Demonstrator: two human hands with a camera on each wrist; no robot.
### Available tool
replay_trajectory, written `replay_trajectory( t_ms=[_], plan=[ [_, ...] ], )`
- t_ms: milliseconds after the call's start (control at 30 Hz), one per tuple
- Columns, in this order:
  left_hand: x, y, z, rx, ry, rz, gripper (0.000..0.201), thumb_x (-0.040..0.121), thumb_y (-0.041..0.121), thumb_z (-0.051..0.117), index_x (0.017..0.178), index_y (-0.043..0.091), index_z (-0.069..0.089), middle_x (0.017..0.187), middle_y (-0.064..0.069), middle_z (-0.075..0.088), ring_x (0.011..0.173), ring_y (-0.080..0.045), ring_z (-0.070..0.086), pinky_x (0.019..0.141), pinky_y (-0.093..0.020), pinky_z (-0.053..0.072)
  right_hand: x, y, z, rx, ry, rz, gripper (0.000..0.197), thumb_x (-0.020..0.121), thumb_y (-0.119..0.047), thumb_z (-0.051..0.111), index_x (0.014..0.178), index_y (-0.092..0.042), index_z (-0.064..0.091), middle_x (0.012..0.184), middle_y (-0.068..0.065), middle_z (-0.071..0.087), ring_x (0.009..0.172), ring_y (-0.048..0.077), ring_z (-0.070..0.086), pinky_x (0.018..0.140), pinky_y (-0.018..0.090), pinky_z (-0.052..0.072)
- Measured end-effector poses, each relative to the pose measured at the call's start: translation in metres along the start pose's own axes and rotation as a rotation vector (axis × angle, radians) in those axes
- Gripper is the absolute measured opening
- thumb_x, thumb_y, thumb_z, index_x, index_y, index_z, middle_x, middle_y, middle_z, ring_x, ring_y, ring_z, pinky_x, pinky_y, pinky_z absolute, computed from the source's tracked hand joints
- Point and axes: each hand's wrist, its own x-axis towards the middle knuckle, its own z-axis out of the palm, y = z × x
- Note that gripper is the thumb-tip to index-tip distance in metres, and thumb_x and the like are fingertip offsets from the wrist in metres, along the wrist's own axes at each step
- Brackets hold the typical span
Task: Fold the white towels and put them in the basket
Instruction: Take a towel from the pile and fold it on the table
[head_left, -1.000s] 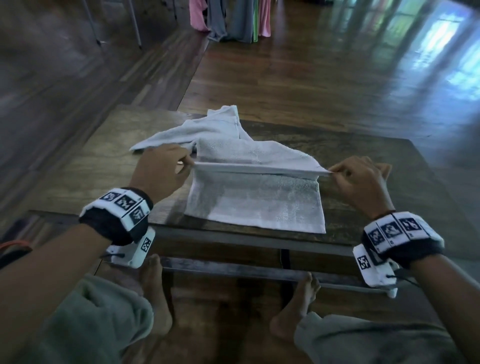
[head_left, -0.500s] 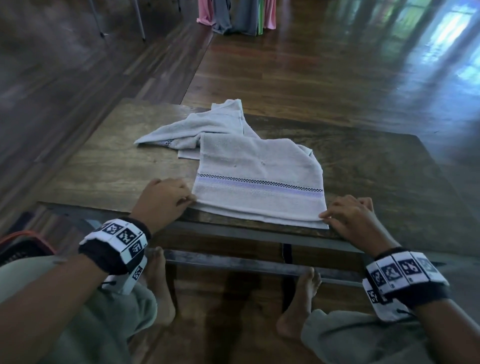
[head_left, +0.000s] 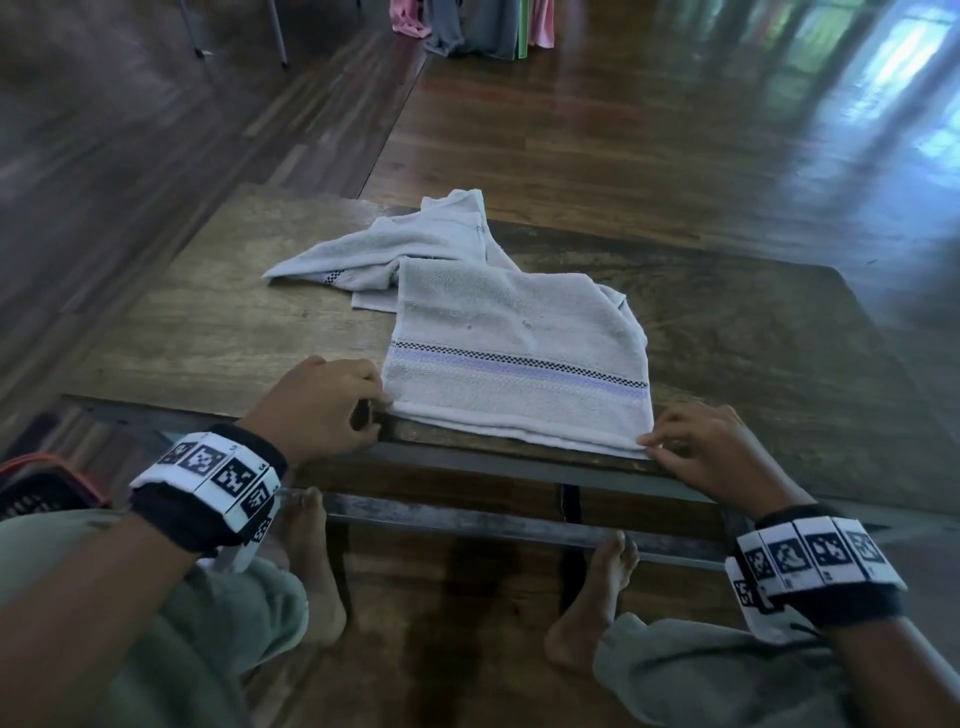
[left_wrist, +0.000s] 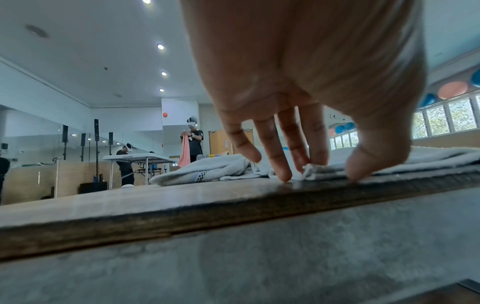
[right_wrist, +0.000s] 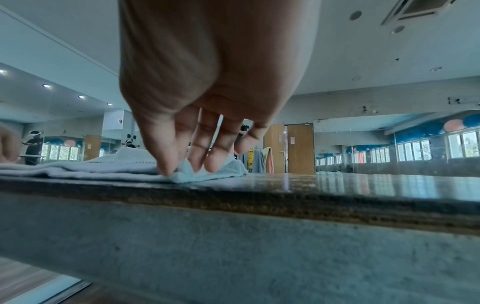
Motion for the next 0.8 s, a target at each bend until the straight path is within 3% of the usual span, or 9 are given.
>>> replay_trajectory(
  t_ms=[167, 233, 333, 433, 533, 600, 633, 700, 800],
  plan=[
    [-0.007, 0.008, -0.003, 0.094, -0.075, 0.047, 0.06, 0.065, 0.069, 0.047, 0.109, 0.032, 0.062, 0.114, 0.02, 0.056, 0.112, -0.004, 0.05, 0.103, -0.029, 0.019, -0.006, -0.009, -0.006, -0.063, -0.16, 0.034, 0.042, 0.07, -0.041, 0.076, 0.109, -0.029, 0.065, 0.101, -0.014, 0.056, 0.097, 0.004, 0.05, 0.089, 0.032, 0.038],
    [-0.01, 0.011, -0.002, 0.111, -0.116, 0.05, 0.06, 0.065, 0.072, 0.056, 0.111, 0.032, 0.058, 0.116, 0.02, 0.054, 0.114, -0.003, 0.047, 0.104, -0.027, 0.013, -0.006, -0.013, -0.006, -0.09, -0.186, 0.027, 0.045, 0.067, -0.04, 0.078, 0.108, -0.027, 0.062, 0.102, -0.016, 0.052, 0.098, 0.003, 0.047, 0.086, 0.028, 0.033],
    [-0.011, 0.013, 0.003, 0.116, -0.069, 0.077, 0.043, 0.066, 0.047, 0.075, 0.101, 0.028, 0.059, 0.108, 0.013, 0.059, 0.108, -0.012, 0.053, 0.1, -0.025, 0.014, -0.007, -0.019, -0.001, -0.148, -0.134, 0.008, 0.036, 0.065, -0.025, 0.082, 0.094, -0.022, 0.062, 0.096, -0.011, 0.058, 0.095, 0.01, 0.056, 0.08, 0.028, 0.033],
    [-0.012, 0.011, 0.008, 0.092, 0.013, 0.134, 0.029, 0.061, 0.019, 0.081, 0.081, 0.024, 0.06, 0.087, 0.007, 0.063, 0.084, -0.017, 0.061, 0.09, -0.025, 0.026, -0.008, -0.022, 0.0, -0.135, -0.076, -0.018, 0.03, 0.062, -0.013, 0.084, 0.081, -0.02, 0.062, 0.084, -0.01, 0.061, 0.083, 0.017, 0.062, 0.074, 0.029, 0.035],
    [-0.011, 0.006, 0.011, -0.012, 0.017, 0.126, 0.018, 0.066, 0.012, 0.077, 0.074, 0.02, 0.063, 0.077, 0.006, 0.062, 0.073, -0.015, 0.058, 0.081, -0.029, 0.044, -0.01, -0.013, 0.003, -0.014, -0.046, -0.032, 0.026, 0.064, -0.009, 0.083, 0.078, -0.023, 0.064, 0.079, -0.017, 0.054, 0.074, 0.011, 0.058, 0.069, 0.033, 0.045],
    [-0.01, 0.003, 0.008, -0.123, 0.011, 0.058, 0.013, 0.072, 0.011, 0.075, 0.076, 0.019, 0.066, 0.078, 0.005, 0.063, 0.073, -0.013, 0.057, 0.072, -0.031, 0.05, -0.012, -0.007, 0.006, 0.058, -0.013, -0.025, 0.026, 0.066, -0.008, 0.081, 0.079, -0.024, 0.065, 0.079, -0.014, 0.056, 0.073, 0.01, 0.058, 0.069, 0.038, 0.051],
    [-0.01, 0.002, 0.007, -0.17, 0.008, 0.027, 0.011, 0.074, 0.011, 0.074, 0.079, 0.018, 0.067, 0.08, 0.006, 0.064, 0.075, -0.013, 0.058, 0.071, -0.03, 0.05, -0.012, -0.007, 0.006, 0.094, 0.022, -0.009, 0.025, 0.067, -0.005, 0.08, 0.079, -0.022, 0.065, 0.079, -0.011, 0.058, 0.073, 0.009, 0.058, 0.07, 0.036, 0.052],
    [-0.01, 0.002, 0.003, -0.254, 0.051, -0.015, 0.01, 0.076, 0.011, 0.074, 0.081, 0.018, 0.069, 0.081, 0.005, 0.067, 0.075, -0.01, 0.061, 0.07, -0.027, 0.05, -0.011, -0.01, 0.004, 0.183, 0.133, 0.056, 0.023, 0.067, 0.001, 0.078, 0.076, -0.016, 0.067, 0.076, -0.008, 0.061, 0.072, 0.006, 0.059, 0.069, 0.018, 0.049],
    [-0.007, 0.01, -0.006, -0.386, 0.198, -0.048, 0.016, 0.077, 0.01, 0.074, 0.081, 0.024, 0.067, 0.073, 0.015, 0.066, 0.073, 0.007, 0.06, 0.07, -0.007, 0.045, -0.008, -0.015, -0.008, 0.262, 0.286, 0.157, 0.014, 0.07, 0.003, 0.075, 0.076, -0.009, 0.07, 0.074, -0.008, 0.062, 0.076, 0.0, 0.057, 0.063, 0.004, 0.041]
  ],
)
